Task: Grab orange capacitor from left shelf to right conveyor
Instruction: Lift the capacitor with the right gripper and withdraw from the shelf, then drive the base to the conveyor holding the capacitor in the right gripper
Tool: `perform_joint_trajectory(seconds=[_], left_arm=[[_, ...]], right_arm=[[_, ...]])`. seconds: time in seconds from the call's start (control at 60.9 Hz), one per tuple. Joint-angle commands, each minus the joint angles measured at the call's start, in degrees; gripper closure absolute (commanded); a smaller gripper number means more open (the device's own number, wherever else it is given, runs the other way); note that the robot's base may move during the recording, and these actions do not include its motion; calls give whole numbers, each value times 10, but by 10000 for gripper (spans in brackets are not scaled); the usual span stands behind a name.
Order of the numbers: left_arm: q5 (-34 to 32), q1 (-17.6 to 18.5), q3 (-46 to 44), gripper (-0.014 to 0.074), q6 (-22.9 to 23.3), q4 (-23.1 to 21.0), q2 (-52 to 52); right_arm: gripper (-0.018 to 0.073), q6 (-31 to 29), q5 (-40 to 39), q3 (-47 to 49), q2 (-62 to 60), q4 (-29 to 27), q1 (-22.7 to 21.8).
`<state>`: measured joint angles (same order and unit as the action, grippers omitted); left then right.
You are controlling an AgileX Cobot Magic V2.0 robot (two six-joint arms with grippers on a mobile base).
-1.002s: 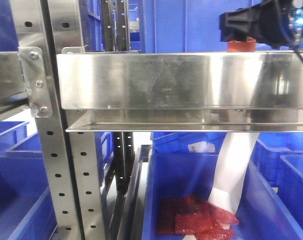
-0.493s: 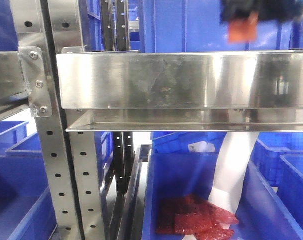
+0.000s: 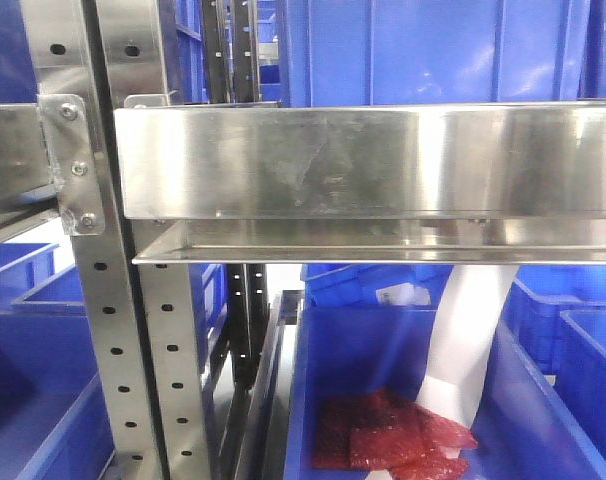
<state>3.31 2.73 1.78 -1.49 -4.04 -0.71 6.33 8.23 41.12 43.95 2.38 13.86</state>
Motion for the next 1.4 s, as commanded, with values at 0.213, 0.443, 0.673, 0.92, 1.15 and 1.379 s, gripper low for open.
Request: perform_joint_trajectory(seconds=[0.213, 0.443, 0.673, 0.92, 1.15, 1.379], left_arm=[[-51, -1, -3, 723, 1, -2, -7], [-51, -1, -3, 723, 1, -2, -7], [-51, -1, -3, 723, 1, -2, -7], [-51, -1, -3, 723, 1, -2, -7], [-51, -1, -3, 723, 1, -2, -7], [-51, -1, -3, 723, 1, -2, -7]], right_arm=[[512, -5, 75, -83, -213, 5, -3], [512, -5, 186, -89, -321, 5, -3], [512, -5, 192, -89, -378, 5, -3], [512, -5, 193, -89, -380, 5, -3], [512, -5, 193, -89, -380, 5, -3], [512, -5, 193, -89, -380, 5, -3]])
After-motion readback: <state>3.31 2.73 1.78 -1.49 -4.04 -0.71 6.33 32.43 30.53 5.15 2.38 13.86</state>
